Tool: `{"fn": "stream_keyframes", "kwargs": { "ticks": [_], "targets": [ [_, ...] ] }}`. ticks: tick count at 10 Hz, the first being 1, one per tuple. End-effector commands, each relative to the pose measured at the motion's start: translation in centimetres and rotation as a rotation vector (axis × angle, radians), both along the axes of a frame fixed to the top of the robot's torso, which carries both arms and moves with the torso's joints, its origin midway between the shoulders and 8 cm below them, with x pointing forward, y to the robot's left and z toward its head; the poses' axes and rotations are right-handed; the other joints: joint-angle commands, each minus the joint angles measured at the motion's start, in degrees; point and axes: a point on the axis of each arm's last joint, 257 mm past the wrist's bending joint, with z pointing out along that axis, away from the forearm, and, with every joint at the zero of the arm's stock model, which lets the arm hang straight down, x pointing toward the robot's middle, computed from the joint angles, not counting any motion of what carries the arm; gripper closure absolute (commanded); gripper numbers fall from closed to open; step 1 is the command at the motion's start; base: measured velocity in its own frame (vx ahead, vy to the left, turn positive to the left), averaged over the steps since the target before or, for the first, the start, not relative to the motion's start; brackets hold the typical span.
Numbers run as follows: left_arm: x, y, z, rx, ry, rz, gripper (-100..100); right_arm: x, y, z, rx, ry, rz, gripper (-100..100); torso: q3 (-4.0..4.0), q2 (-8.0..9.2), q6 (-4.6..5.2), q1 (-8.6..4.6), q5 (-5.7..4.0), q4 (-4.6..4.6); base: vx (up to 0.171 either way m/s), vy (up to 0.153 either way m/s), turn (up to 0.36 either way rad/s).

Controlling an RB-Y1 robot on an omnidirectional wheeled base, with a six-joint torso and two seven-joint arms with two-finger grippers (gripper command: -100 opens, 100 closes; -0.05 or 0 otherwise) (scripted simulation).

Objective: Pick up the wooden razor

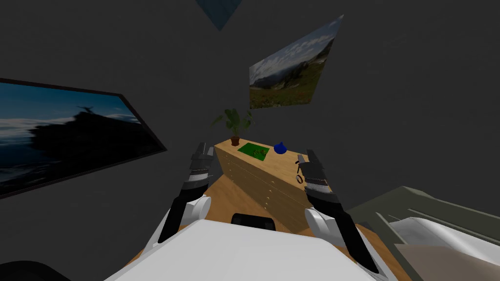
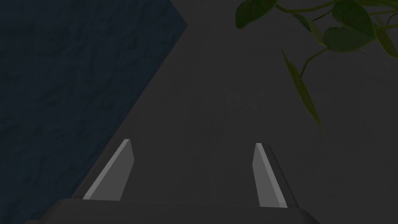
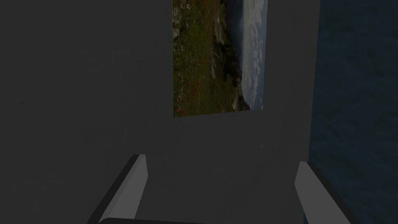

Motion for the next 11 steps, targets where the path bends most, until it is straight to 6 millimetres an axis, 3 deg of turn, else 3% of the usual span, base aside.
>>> {"fn": "stream_keyframes", "kwargs": {
  "ticks": [1,6,7,11],
  "targets": [
    [0.0,0.0,0.0,0.000,0.000,0.000,0,1.4,-0.1,-1.1,-0.042,0.049,-0.007,-100,0.00,0.00,0.00,0.00,0.00,0.00,-0.117,0.056,-0.008],
    [0.0,0.0,0.0,0.000,0.000,0.000,0,5.9,-1.3,-5.7,-0.203,0.229,-0.050,-100,0.05,0.08,0.00,0.04,0.01,0.02,-0.133,0.077,0.001],
    [0.0,0.0,0.0,0.000,0.000,0.000,0,6.0,-1.4,-5.9,-0.203,0.236,-0.050,-100,0.08,0.14,0.00,0.12,0.02,0.03,-0.093,0.052,-0.003],
    [0.0,0.0,0.0,0.000,0.000,0.000,0,8.8,-3.6,-9.8,-0.322,0.382,-0.096,-100,-0.08,-0.15,0.01,-0.03,0.00,-0.03,-0.066,0.044,0.021]
  ]
}}
